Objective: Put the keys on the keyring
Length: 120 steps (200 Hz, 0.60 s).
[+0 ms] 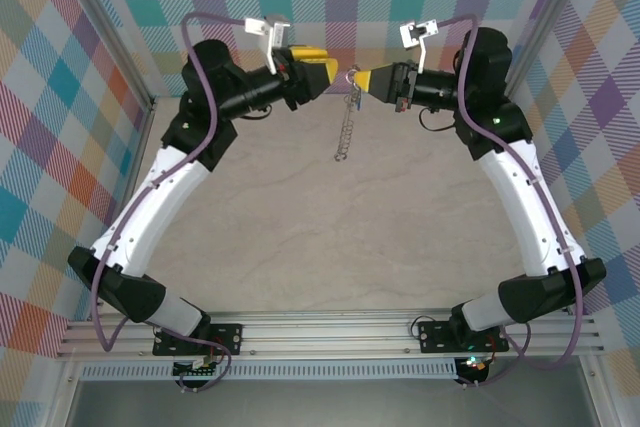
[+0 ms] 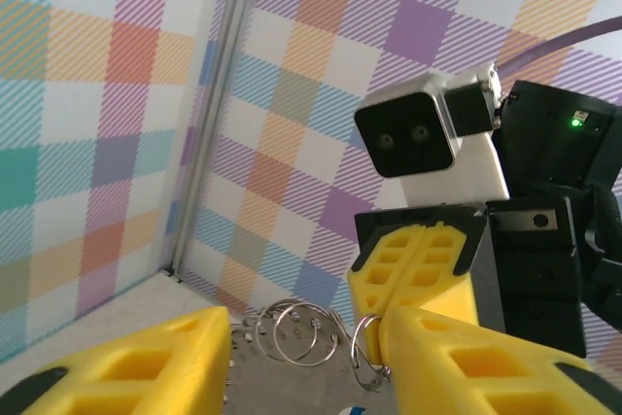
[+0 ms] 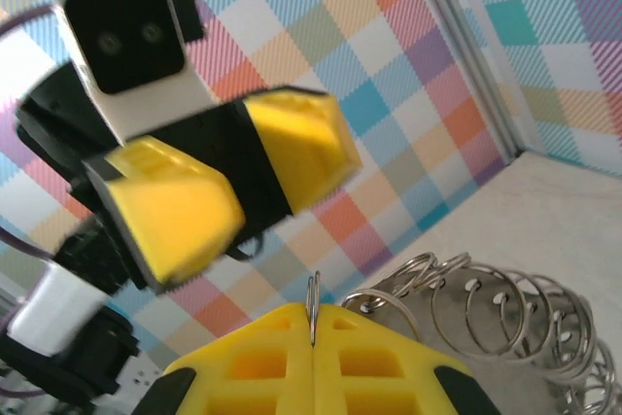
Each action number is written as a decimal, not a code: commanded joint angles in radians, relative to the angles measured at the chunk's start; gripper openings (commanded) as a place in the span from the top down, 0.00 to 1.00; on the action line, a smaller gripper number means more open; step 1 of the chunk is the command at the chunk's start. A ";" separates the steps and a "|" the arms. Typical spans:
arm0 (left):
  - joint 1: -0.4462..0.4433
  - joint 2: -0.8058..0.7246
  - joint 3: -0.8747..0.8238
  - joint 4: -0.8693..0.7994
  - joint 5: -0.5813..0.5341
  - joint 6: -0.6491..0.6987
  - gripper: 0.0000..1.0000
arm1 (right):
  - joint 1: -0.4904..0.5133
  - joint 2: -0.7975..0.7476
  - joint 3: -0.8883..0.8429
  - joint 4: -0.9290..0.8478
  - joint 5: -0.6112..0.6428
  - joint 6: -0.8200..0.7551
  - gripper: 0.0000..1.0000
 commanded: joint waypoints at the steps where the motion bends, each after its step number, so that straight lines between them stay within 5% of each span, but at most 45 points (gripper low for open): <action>1: 0.025 0.000 0.074 -0.189 0.065 0.107 0.43 | 0.000 0.033 0.090 -0.229 0.035 -0.232 1.00; 47: 0.043 0.073 0.224 -0.439 0.176 0.238 0.38 | 0.000 0.129 0.279 -0.435 -0.022 -0.377 1.00; 120: 0.057 0.129 0.324 -0.562 0.240 0.320 0.55 | 0.001 0.201 0.411 -0.575 -0.115 -0.425 1.00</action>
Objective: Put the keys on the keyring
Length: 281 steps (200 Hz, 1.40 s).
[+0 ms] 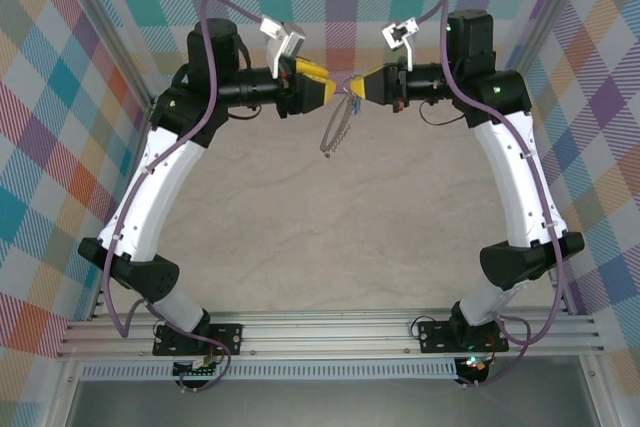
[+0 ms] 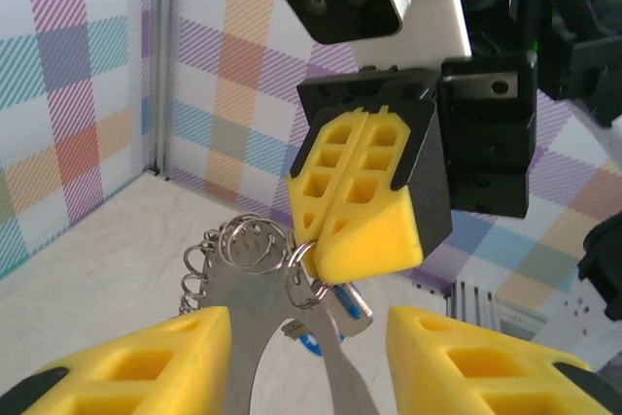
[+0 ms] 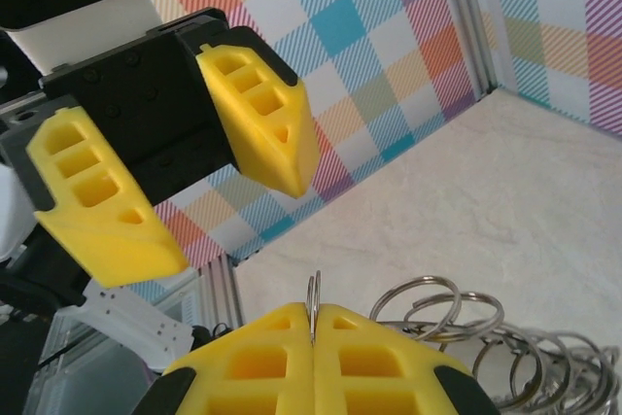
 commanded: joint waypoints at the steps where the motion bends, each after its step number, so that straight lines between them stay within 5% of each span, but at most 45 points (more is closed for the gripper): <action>1: 0.016 0.003 0.034 -0.047 0.045 0.039 0.55 | 0.000 -0.004 0.038 -0.035 -0.076 -0.039 1.00; 96: 0.016 0.053 0.052 0.008 0.110 -0.035 0.59 | 0.001 -0.039 -0.057 0.155 -0.209 0.115 1.00; 281: -0.022 0.099 0.055 0.080 0.177 -0.125 0.73 | 0.000 -0.057 -0.133 0.251 -0.212 0.169 1.00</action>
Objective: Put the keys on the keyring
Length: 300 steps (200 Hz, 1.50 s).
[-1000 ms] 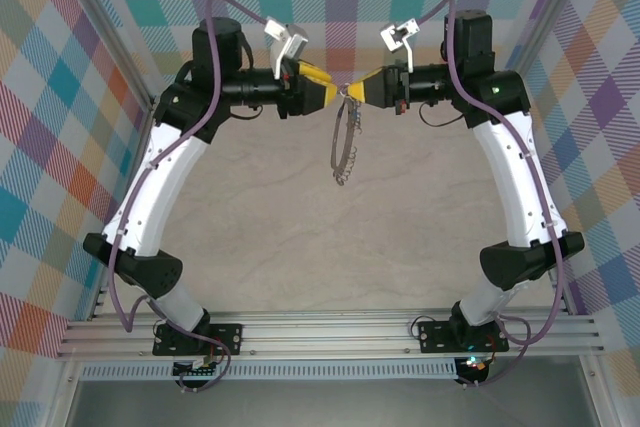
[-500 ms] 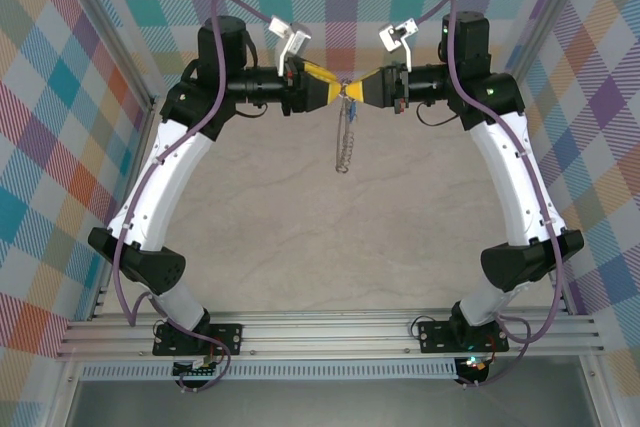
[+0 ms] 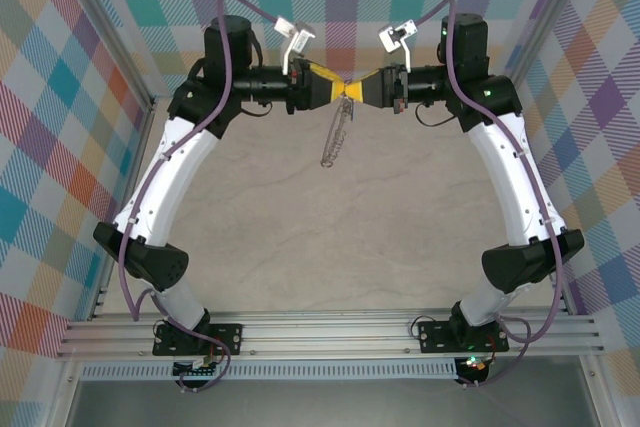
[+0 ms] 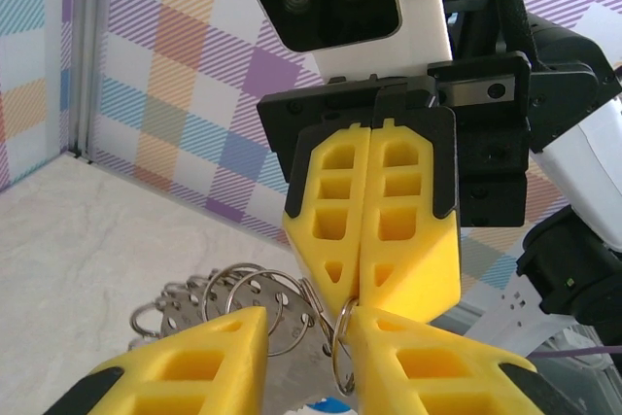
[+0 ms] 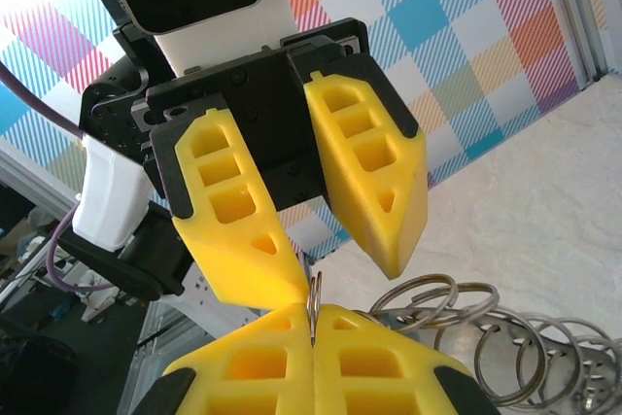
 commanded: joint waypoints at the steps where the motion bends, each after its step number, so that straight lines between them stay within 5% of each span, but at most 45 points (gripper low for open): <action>1: -0.014 0.012 0.028 0.029 0.032 -0.017 0.74 | 0.001 -0.034 -0.003 0.057 -0.033 0.009 1.00; 53: -0.033 0.026 0.029 0.030 0.053 -0.017 1.00 | 0.001 -0.032 -0.007 0.080 -0.029 0.025 1.00; 89: -0.043 0.022 0.022 0.041 0.017 -0.029 1.00 | 0.001 -0.036 -0.025 0.111 -0.015 0.052 1.00; 110: -0.043 -0.018 -0.045 0.131 -0.096 -0.065 1.00 | -0.001 -0.050 -0.052 0.134 0.005 0.069 0.66; 126: -0.043 -0.064 -0.125 0.235 -0.171 -0.101 1.00 | -0.002 -0.062 -0.078 0.148 0.012 0.077 0.56; 208: -0.041 -0.137 -0.253 0.433 -0.263 -0.167 1.00 | -0.015 -0.145 -0.251 0.263 0.043 0.143 0.50; 300: -0.034 -0.142 -0.275 0.488 -0.219 -0.192 1.00 | -0.036 -0.175 -0.316 0.327 0.089 0.181 0.52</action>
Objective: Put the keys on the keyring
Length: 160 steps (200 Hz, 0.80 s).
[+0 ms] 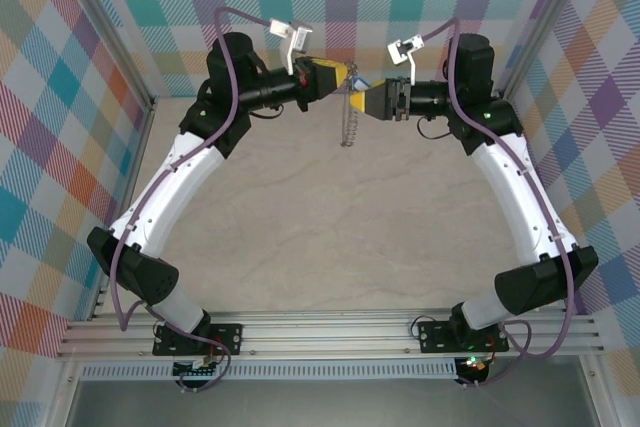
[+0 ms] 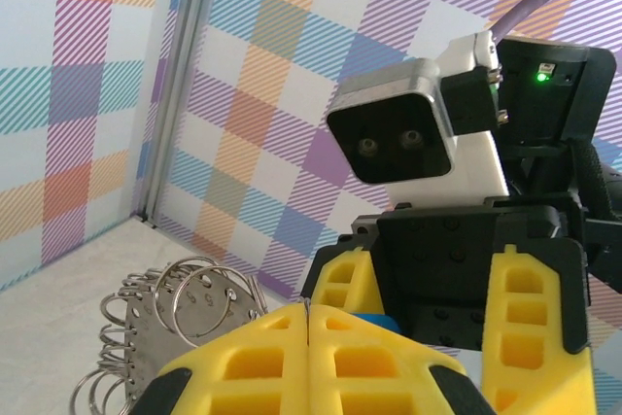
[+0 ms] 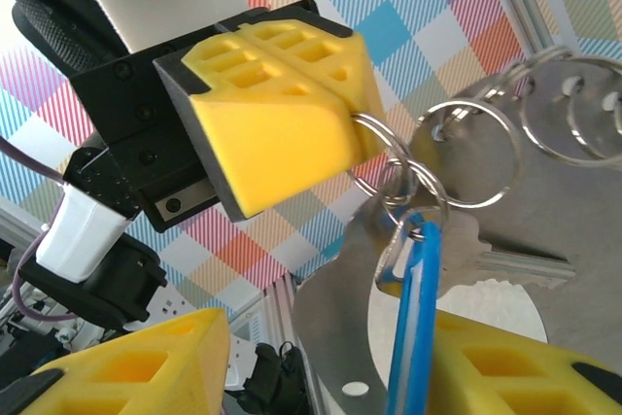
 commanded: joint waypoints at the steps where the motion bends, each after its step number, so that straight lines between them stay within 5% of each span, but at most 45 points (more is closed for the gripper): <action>1: 0.006 -0.042 -0.009 0.078 0.022 -0.019 1.00 | -0.015 -0.029 -0.018 0.057 0.015 0.022 0.52; 25: 0.007 -0.046 -0.012 0.086 0.031 -0.025 1.00 | -0.025 -0.034 -0.031 0.077 0.026 0.034 0.58; 70: 0.007 -0.062 -0.025 0.106 0.026 -0.037 1.00 | -0.051 -0.049 -0.065 0.074 0.029 0.030 0.90; 81: 0.007 -0.064 -0.026 0.110 0.024 -0.038 1.00 | -0.061 -0.056 -0.081 0.073 0.028 0.030 0.84; 94: 0.007 -0.067 -0.028 0.120 0.026 -0.045 1.00 | -0.074 -0.068 -0.104 0.071 0.033 0.031 0.57; 101: 0.007 -0.067 -0.029 0.123 0.026 -0.048 1.00 | -0.084 -0.076 -0.118 0.073 0.037 0.033 0.51; 160: 0.007 -0.071 -0.030 0.133 0.036 -0.057 1.00 | -0.121 -0.119 -0.147 0.147 0.039 0.089 0.50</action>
